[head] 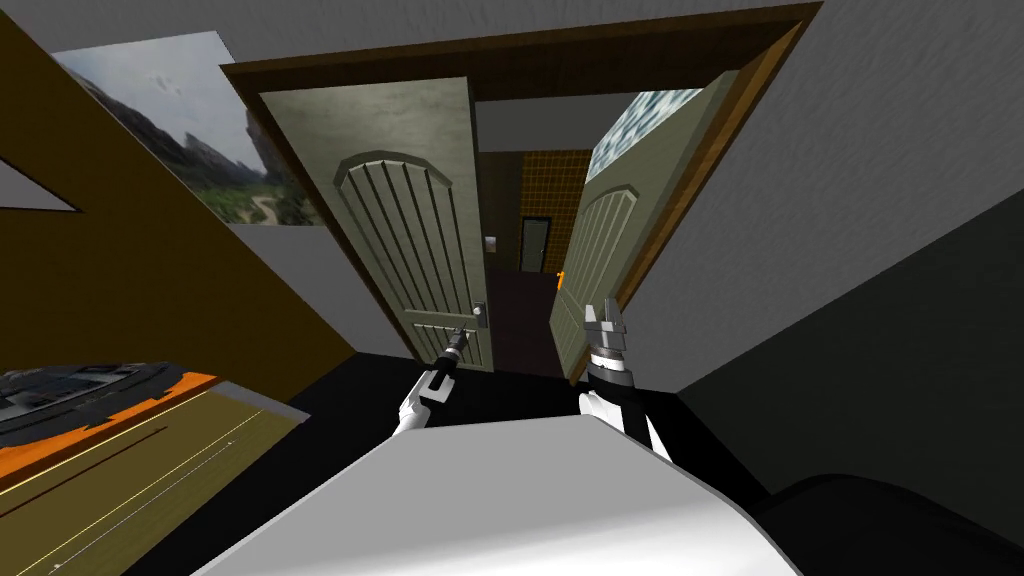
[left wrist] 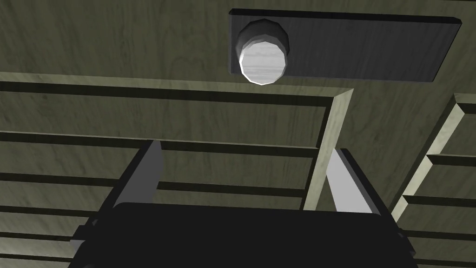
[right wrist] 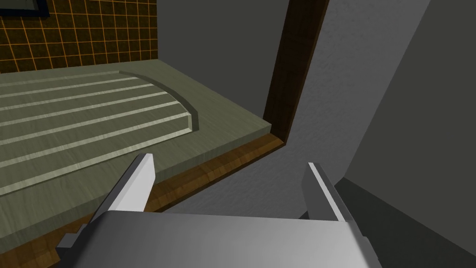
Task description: Push the door open
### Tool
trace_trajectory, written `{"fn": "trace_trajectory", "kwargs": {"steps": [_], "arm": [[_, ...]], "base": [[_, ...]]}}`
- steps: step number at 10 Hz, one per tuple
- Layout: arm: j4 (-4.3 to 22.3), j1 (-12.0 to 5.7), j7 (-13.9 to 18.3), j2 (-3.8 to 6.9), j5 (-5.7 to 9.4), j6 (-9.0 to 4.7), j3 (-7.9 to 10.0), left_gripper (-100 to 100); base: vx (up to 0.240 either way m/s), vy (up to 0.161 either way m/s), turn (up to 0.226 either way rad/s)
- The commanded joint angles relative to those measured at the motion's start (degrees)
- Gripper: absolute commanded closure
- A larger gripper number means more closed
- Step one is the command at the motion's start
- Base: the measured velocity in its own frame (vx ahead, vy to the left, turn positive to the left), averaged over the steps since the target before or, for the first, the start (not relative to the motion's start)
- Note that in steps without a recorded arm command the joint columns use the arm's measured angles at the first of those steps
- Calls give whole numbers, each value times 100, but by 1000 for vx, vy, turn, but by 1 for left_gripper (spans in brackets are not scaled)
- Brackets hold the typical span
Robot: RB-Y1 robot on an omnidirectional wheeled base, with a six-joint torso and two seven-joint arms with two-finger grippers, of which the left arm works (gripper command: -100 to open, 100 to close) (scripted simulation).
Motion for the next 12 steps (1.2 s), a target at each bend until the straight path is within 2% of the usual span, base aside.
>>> {"fn": "trace_trajectory", "kwargs": {"steps": [1,2,11,12], "arm": [[177,-101,110,3,-78,50,-6,-100],[111,-71,74,19,-43,31,-4,-100],[278,-164,-32,-22,22,5,100,-100],[278,-164,-32,-22,22,5,100,100]], "base": [[103,50,-124],[50,25,-26],[172,-18,-19],[-11,-2,5]]}}
